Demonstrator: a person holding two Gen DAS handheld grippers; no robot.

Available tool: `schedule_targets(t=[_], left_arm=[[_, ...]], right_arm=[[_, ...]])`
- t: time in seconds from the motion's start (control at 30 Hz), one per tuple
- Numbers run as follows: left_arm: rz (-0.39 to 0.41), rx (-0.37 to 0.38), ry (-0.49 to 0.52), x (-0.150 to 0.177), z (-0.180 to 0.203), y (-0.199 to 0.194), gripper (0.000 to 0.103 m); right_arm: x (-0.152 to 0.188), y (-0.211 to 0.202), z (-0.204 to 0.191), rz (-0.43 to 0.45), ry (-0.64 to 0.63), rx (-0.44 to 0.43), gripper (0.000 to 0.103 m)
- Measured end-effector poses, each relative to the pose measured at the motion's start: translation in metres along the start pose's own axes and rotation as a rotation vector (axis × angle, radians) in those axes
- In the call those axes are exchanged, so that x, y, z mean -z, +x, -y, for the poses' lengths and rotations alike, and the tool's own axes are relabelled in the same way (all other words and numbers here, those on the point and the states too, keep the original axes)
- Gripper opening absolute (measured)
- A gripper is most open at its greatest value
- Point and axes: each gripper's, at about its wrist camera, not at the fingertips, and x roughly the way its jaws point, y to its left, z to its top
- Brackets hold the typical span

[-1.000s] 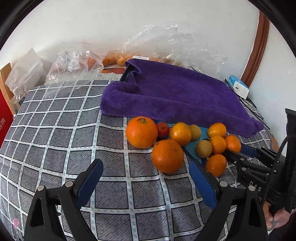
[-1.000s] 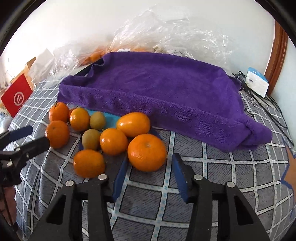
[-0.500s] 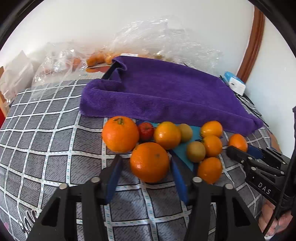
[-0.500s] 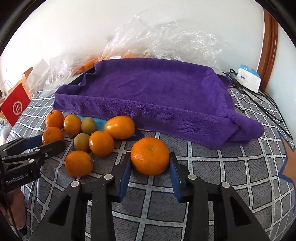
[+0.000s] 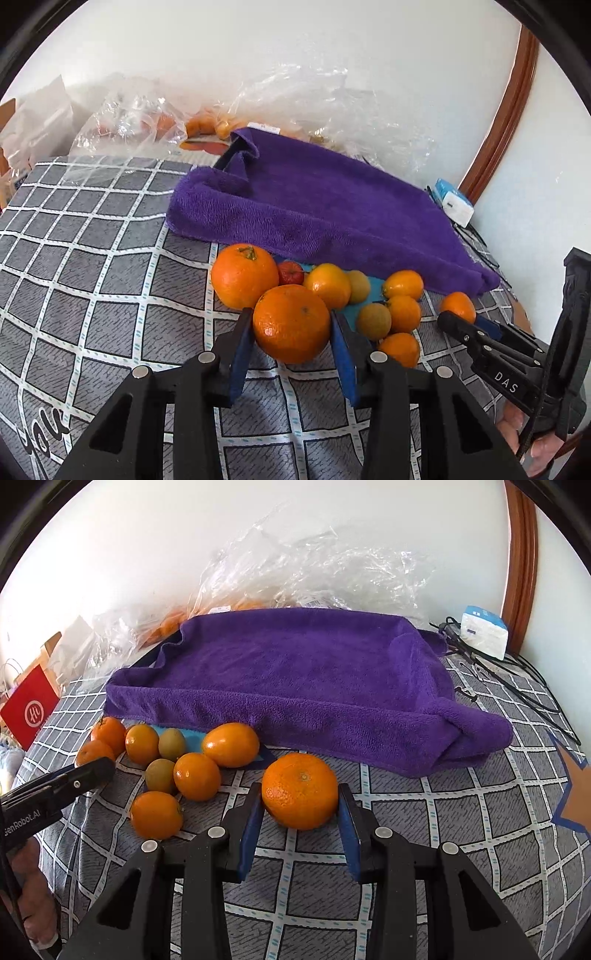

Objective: Organize fruits
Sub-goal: 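Grasp a tangerine with the left tool while the right tool grasps another tangerine, then lift the tangerine with the left tool while the right tool carries its tangerine over the towel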

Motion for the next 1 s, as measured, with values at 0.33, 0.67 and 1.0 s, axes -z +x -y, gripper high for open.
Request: schedule_targets(t=[0.33,0.67,1.0], left_arm=[[0.052,0.031,-0.016,-0.006,0.000,-0.019,0.038],[0.099,0.005,-0.020,-0.060,0.005,-0.048,0.038],[0.172,-0.018,0.012,-0.130,0.016,-0.036,0.038]], right_arm=[[0.004,-0.013,0.005,0.011,0.021,-0.004,0.039],[-0.026,-0.040,0.027,0.051,0.085,0.041,0.039],[-0.100,-0.042,0.039,0.138,0.093,0.060,0.039]])
